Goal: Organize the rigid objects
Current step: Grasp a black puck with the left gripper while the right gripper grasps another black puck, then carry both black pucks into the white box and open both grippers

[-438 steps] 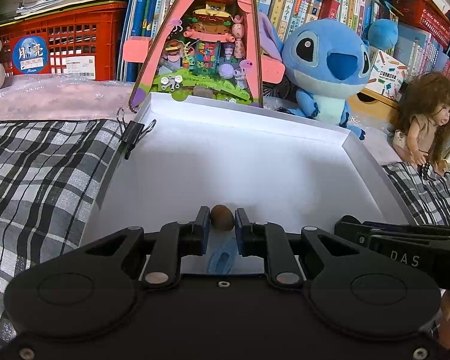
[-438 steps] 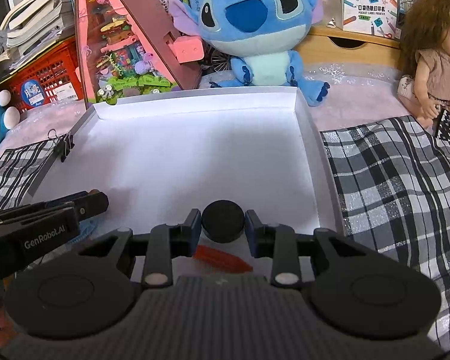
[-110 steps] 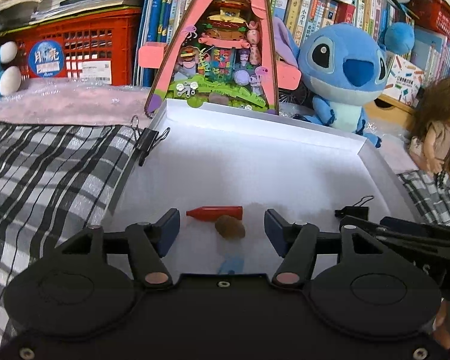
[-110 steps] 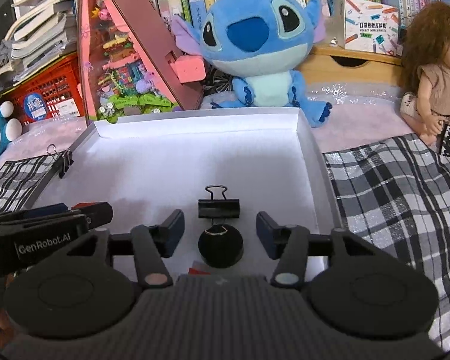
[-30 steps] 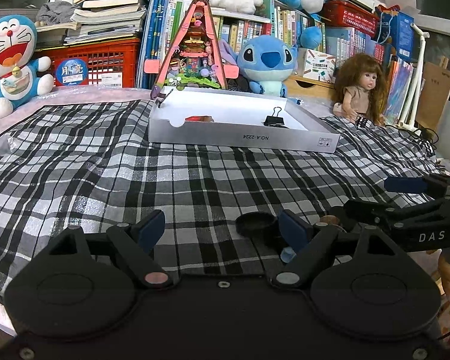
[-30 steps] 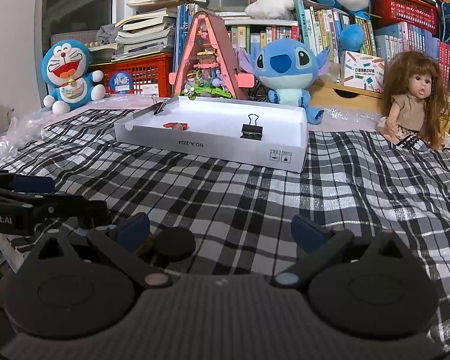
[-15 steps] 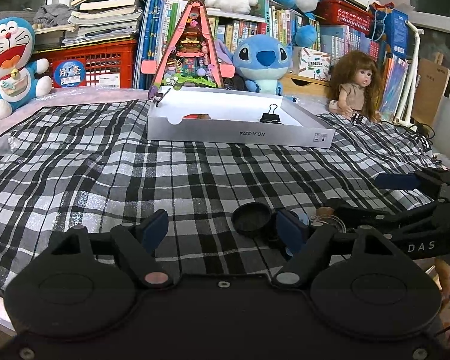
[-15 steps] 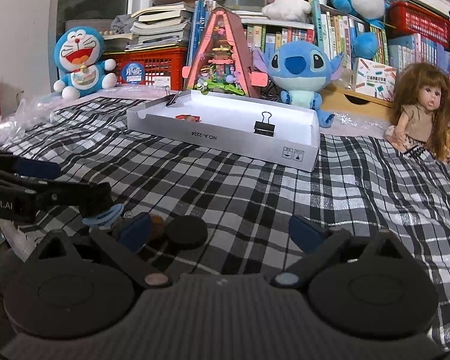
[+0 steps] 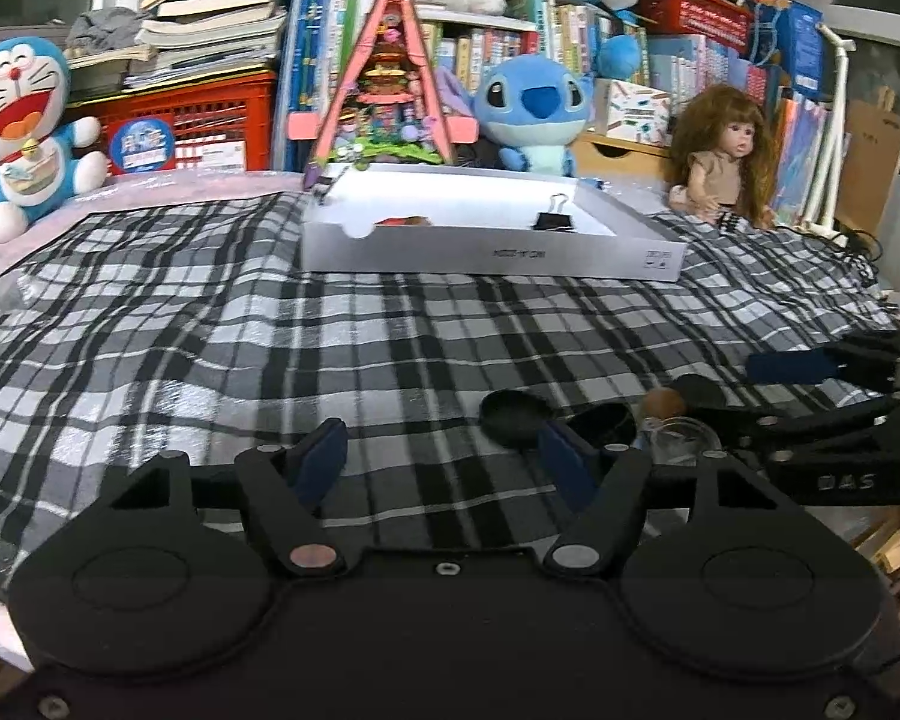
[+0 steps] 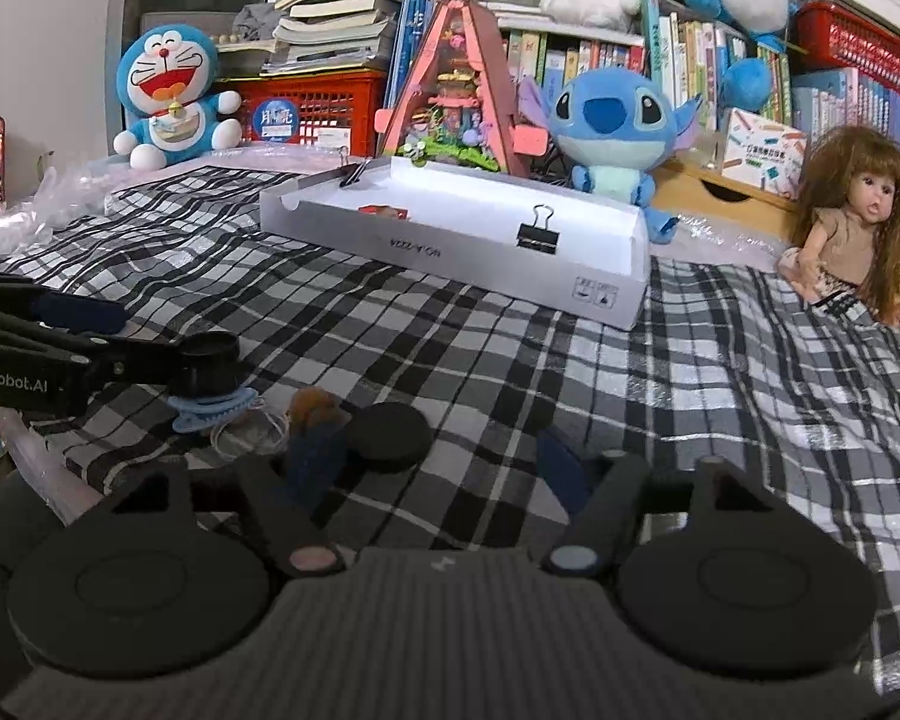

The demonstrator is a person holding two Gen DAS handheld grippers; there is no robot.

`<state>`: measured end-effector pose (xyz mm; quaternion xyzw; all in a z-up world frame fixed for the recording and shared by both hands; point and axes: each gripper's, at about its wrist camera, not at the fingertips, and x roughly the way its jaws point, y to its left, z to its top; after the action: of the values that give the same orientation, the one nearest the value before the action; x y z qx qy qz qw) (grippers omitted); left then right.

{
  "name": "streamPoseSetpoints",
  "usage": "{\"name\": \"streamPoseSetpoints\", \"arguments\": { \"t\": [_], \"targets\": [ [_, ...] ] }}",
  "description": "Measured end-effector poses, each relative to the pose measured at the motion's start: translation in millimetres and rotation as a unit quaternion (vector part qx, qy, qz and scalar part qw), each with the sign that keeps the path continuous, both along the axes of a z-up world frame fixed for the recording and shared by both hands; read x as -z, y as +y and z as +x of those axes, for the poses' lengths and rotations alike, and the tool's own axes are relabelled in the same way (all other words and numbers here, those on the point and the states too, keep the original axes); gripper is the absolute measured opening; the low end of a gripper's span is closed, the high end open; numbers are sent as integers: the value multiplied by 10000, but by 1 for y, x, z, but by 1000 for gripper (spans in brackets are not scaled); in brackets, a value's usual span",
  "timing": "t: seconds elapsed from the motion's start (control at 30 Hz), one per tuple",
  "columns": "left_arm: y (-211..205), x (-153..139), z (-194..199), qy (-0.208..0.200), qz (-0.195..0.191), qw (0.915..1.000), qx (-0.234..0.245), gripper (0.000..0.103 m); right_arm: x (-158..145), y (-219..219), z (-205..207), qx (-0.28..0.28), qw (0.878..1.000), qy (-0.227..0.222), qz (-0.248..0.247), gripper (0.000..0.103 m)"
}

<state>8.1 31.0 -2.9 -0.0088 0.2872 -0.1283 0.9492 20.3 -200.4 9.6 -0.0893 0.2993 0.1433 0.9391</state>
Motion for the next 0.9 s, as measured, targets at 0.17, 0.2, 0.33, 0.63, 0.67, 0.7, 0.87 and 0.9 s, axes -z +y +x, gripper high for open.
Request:
{"name": "streamPoseSetpoints", "arguments": {
  "t": [0.17, 0.2, 0.33, 0.63, 0.67, 0.7, 0.87, 0.9],
  "targets": [
    [-9, 4, 10, -17, -11, 10000, 89, 58, 3, 6, 5, -46, 10000, 45, 45, 68],
    [-10, 5, 11, -29, -10, 9999, 106, 54, 4, 6, 6, -65, 9999, 54, 60, 64],
    [-16, 6, 17, -42, -88, 9997, 203, 27, 3, 11, 7, -165, 9998, 79, 95, 42],
    [-19, 1, 23, 17, -146, 9998, 109, 28, -2, 11, 11, -42, 9996, 38, 285, 37],
    [-18, 0, 24, 29, -138, 9999, 86, 28, -3, 10, 12, -19, 9996, 27, 291, 37],
    [-17, 0, 25, 37, -134, 9999, 62, 28, -4, 9, 12, -2, 9996, 19, 298, 37],
    [-14, -6, 31, 65, -167, 9998, 9, 28, -9, 3, 19, 178, 9991, 6, 383, 37],
    [-14, -8, 32, 60, -171, 9998, -1, 28, -11, 2, 20, 213, 9989, 6, 408, 37]
  ]
}}
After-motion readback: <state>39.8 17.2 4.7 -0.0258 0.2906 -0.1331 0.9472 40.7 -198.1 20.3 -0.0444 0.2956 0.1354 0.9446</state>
